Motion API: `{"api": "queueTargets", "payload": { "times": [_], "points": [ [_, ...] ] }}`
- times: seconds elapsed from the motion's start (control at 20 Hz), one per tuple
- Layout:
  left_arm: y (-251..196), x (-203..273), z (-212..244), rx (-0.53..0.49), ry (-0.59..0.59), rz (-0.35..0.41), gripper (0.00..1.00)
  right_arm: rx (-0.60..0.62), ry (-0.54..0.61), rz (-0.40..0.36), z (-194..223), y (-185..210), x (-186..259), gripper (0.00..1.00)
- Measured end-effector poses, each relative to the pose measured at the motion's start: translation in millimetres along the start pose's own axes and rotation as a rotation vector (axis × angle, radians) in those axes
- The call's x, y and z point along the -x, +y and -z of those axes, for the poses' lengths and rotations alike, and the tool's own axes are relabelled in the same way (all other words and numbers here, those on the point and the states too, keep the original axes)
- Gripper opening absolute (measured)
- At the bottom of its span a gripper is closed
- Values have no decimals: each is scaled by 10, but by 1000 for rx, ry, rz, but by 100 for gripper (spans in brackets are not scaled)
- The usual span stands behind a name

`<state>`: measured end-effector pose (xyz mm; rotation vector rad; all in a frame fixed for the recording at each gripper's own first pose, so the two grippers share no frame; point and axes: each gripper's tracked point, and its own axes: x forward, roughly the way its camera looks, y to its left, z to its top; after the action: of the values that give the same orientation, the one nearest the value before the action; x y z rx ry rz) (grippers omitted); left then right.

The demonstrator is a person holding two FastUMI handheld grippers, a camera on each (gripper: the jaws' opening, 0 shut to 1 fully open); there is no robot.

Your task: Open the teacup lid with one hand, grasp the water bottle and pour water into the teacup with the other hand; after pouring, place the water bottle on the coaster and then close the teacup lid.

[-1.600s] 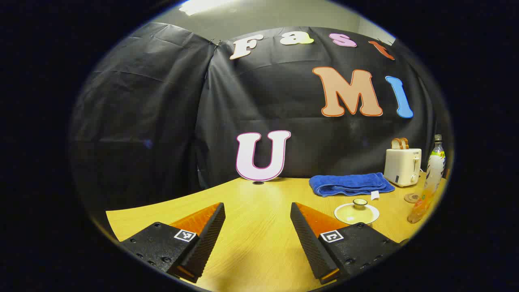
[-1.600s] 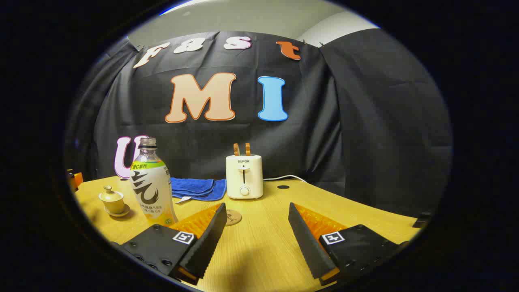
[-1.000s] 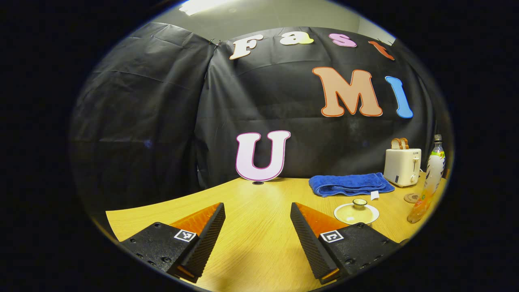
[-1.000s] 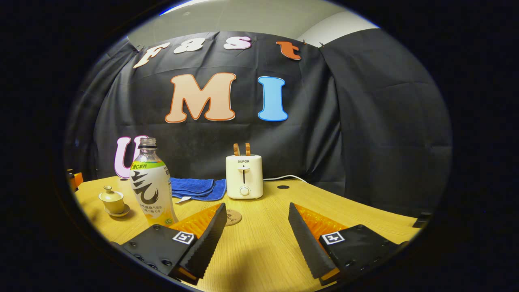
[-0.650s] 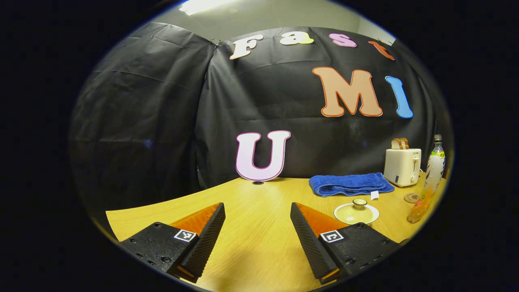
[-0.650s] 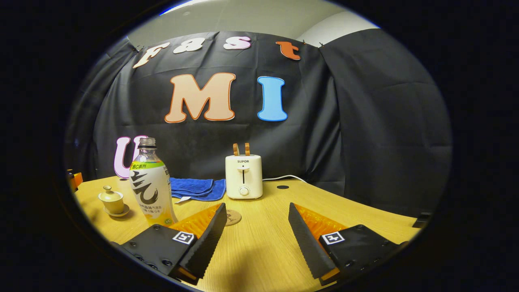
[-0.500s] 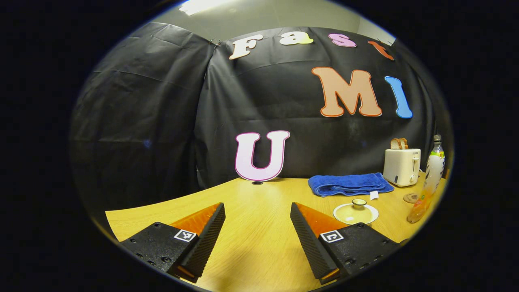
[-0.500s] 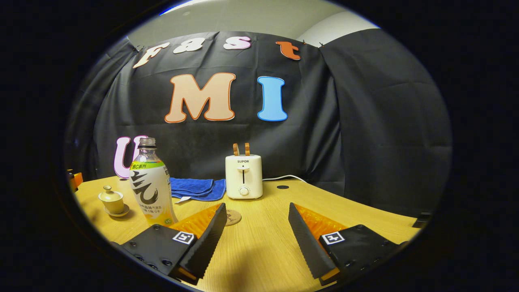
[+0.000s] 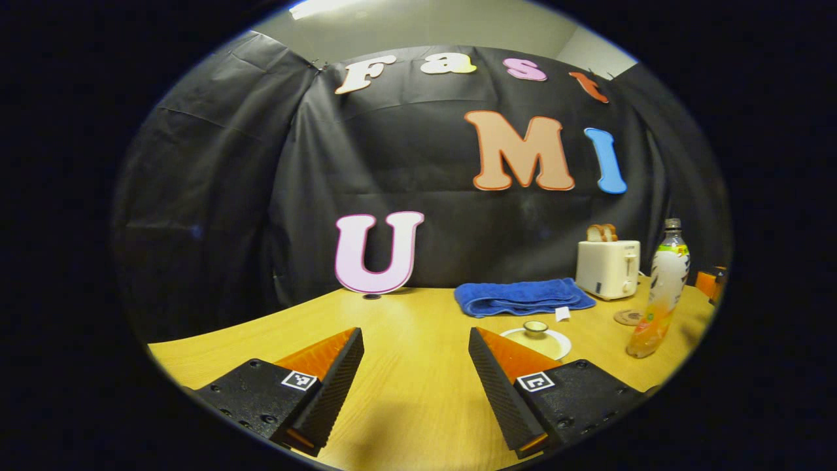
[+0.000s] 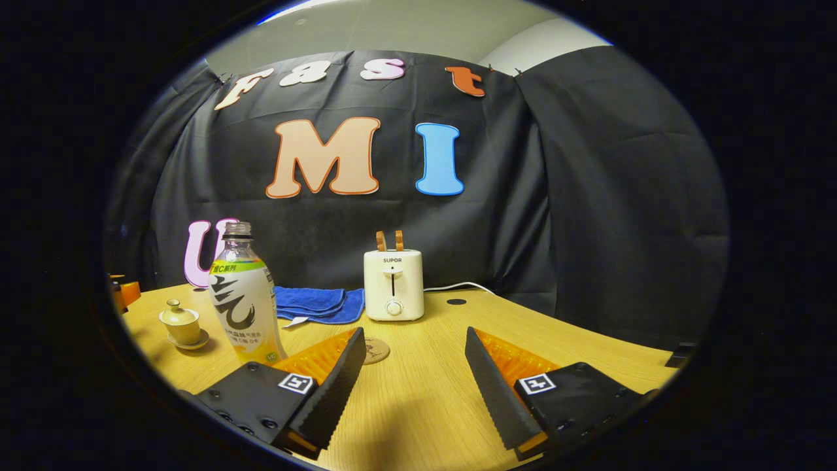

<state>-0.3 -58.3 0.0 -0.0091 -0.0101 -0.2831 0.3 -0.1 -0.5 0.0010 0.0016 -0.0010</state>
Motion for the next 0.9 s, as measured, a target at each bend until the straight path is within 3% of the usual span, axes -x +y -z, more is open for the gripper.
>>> {"api": "queueTargets", "payload": {
  "times": [0.5,0.65,0.9],
  "points": [
    [-608,-222,6,6,-2,288,95,-1,1,-6,2,7,0,97],
    [-754,-270,9,5,-3,358,84,-1,1,-7,-1,10,3,97],
    [-935,-412,29,3,6,427,80,-1,1,-8,4,14,7,95]
  ]
}}
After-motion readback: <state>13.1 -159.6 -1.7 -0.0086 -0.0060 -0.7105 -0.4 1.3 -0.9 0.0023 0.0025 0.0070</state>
